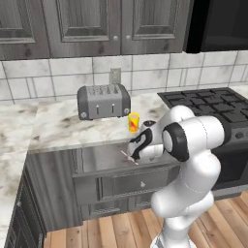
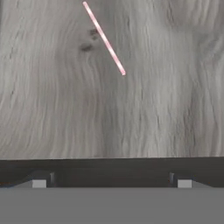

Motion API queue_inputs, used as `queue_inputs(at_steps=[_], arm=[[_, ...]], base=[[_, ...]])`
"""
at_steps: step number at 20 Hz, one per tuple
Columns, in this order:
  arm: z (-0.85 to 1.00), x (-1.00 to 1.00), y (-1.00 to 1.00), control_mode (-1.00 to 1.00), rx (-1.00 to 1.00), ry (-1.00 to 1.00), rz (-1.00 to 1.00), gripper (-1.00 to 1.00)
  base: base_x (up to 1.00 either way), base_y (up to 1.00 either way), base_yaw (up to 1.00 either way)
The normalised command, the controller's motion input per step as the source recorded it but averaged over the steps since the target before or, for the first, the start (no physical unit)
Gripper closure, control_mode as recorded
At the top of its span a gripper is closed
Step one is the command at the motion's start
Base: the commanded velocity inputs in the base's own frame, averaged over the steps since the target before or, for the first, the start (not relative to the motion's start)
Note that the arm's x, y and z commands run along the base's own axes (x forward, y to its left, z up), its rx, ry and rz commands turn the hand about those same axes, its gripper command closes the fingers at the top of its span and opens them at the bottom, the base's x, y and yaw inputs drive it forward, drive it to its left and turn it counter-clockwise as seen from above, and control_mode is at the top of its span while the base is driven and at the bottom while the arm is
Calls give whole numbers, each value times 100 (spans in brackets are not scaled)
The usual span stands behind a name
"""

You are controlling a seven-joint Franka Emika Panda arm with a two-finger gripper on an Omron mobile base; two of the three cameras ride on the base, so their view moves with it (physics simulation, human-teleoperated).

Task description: Pick up the straw from the left drawer and put it inside the smoothie cup.

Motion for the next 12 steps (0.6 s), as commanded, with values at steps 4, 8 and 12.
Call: queue_inputs(at_steps=[4, 8, 12], arm=[[-21, 11, 0, -100, -2, 13, 0, -100], [-5, 0, 0, -100, -2, 20, 0, -100], [-3, -19, 0, -100, -2, 21, 0, -100]], base=[[0, 0, 0], [0, 0, 0], [0, 0, 0]])
